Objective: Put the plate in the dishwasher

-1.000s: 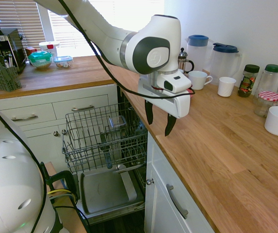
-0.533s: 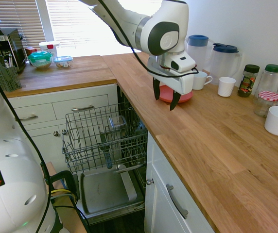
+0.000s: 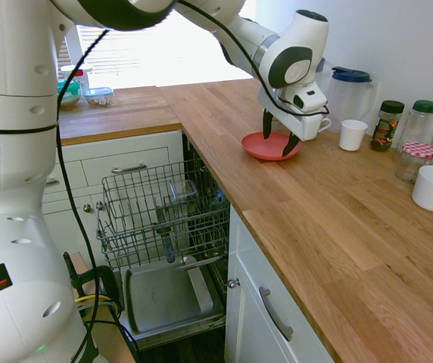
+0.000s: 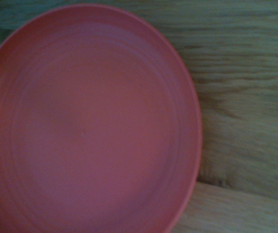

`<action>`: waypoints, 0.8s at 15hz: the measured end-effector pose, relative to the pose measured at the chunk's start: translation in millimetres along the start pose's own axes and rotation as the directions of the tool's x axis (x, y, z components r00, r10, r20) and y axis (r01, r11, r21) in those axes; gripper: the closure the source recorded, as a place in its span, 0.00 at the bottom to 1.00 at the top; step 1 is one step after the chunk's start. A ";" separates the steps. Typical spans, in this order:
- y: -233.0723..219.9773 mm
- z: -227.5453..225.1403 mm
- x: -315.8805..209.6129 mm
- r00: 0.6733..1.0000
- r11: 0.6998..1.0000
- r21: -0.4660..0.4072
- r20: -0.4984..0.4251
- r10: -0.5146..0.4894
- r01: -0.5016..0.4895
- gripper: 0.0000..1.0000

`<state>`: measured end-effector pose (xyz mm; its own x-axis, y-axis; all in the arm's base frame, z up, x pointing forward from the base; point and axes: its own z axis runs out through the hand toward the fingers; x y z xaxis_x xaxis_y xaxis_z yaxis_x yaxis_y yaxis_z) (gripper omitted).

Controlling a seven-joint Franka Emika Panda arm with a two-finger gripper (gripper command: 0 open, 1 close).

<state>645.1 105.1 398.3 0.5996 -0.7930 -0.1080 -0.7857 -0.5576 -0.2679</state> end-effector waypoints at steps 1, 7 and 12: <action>-7.0 6.0 4.5 1.000 1.000 0.005 0.005 0.002 -0.002 0.00; -25.3 31.9 37.6 0.999 1.000 0.031 0.044 0.004 -0.006 0.00; -30.0 44.9 53.6 0.995 0.998 0.056 0.101 -0.020 0.014 0.00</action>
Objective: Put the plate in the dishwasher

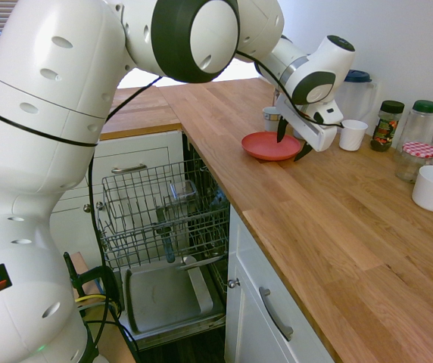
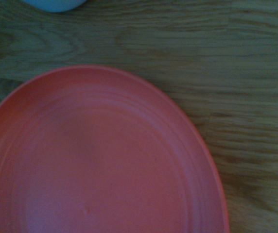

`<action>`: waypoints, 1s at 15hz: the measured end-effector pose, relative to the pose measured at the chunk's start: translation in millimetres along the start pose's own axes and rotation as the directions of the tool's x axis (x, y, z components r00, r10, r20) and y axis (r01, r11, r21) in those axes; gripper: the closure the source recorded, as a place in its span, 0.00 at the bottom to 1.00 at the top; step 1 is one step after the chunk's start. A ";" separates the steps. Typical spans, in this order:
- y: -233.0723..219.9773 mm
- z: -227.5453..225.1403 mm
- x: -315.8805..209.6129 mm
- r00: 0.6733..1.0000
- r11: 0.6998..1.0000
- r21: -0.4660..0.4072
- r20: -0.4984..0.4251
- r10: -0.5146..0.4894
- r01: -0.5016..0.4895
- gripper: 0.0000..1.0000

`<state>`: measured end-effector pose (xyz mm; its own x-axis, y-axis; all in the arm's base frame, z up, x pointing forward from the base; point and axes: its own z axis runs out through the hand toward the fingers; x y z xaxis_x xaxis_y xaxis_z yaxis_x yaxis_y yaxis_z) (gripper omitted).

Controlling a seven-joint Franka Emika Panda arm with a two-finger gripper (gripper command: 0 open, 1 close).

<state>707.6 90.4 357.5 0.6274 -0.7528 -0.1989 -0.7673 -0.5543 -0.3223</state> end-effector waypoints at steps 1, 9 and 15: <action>-2.1 3.2 1.5 1.000 1.000 -0.002 0.008 -0.003 0.003 0.00; -13.5 19.3 11.1 0.999 1.000 -0.009 0.037 -0.016 0.016 1.00; -17.0 25.6 16.5 0.998 1.000 -0.006 0.051 -0.023 0.023 1.00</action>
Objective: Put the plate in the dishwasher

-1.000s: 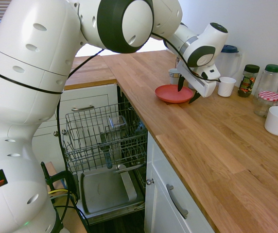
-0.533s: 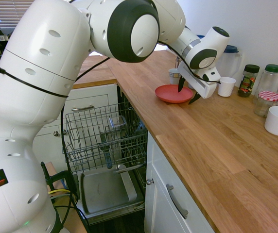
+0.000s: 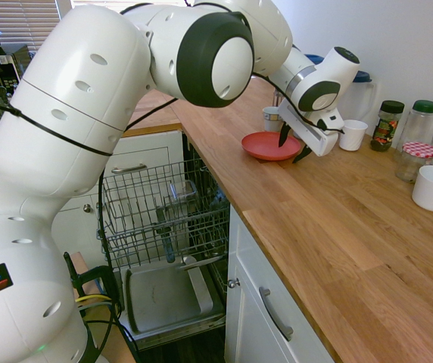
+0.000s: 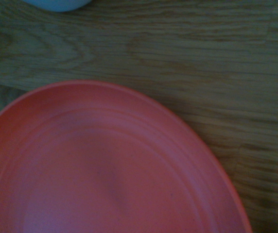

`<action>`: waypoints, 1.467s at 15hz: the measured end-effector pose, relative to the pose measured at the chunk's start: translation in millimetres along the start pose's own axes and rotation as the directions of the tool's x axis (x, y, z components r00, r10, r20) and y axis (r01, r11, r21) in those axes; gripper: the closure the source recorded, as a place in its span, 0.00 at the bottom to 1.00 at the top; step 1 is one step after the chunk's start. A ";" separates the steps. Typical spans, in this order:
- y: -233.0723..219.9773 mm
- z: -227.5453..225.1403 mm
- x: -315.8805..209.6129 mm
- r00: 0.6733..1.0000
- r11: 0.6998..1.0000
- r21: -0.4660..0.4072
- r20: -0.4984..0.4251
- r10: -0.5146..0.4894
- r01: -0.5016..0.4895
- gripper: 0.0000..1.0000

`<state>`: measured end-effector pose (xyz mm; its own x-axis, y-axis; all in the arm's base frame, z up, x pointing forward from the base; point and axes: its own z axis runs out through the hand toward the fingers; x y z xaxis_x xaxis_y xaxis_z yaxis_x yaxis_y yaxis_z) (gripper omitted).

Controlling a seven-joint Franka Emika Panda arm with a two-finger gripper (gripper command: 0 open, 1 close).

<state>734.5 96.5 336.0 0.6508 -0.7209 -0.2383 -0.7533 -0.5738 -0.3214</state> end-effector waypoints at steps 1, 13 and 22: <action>-0.4 0.9 0.8 1.000 1.000 0.000 0.001 0.000 0.000 1.00; 4.2 3.8 6.7 0.999 1.000 0.006 0.026 -0.027 0.027 1.00; -18.8 -71.8 -49.9 0.975 0.978 0.035 -0.094 -0.202 0.206 1.00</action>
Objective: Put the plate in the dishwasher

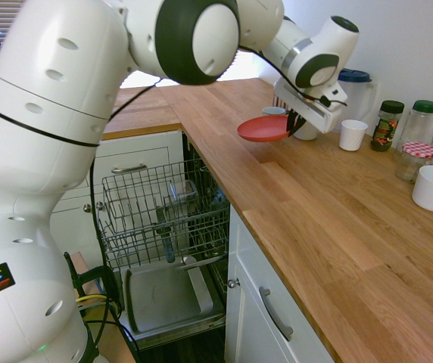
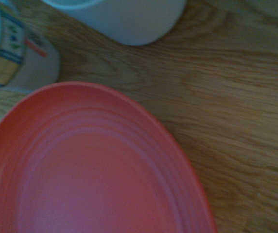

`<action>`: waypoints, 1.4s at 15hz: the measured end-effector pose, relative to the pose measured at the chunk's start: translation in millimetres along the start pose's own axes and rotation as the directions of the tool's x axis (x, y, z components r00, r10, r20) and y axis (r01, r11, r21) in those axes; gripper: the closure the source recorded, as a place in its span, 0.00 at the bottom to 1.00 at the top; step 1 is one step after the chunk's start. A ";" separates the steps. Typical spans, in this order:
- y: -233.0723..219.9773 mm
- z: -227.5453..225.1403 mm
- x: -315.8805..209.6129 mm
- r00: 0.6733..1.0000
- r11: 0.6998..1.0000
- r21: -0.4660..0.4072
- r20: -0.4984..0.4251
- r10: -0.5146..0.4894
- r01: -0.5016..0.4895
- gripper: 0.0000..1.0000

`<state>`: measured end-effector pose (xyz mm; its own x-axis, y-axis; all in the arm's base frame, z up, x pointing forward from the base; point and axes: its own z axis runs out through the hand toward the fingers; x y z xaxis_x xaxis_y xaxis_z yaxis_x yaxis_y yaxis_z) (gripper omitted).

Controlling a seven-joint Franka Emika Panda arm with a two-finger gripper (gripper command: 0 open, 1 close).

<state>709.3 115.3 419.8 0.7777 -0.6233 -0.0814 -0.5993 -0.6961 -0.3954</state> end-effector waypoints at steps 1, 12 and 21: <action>-9.1 -12.7 -21.5 0.998 0.998 -0.019 -0.038 -0.053 0.053 1.00; -71.9 -26.4 -324.0 0.803 0.829 -0.392 -0.287 -0.522 0.399 1.00; -84.5 18.2 -431.9 0.642 0.675 -0.567 -0.304 -0.704 0.472 1.00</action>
<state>427.5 449.8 471.8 0.8636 -0.0186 0.5038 -0.1453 -0.9661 0.2133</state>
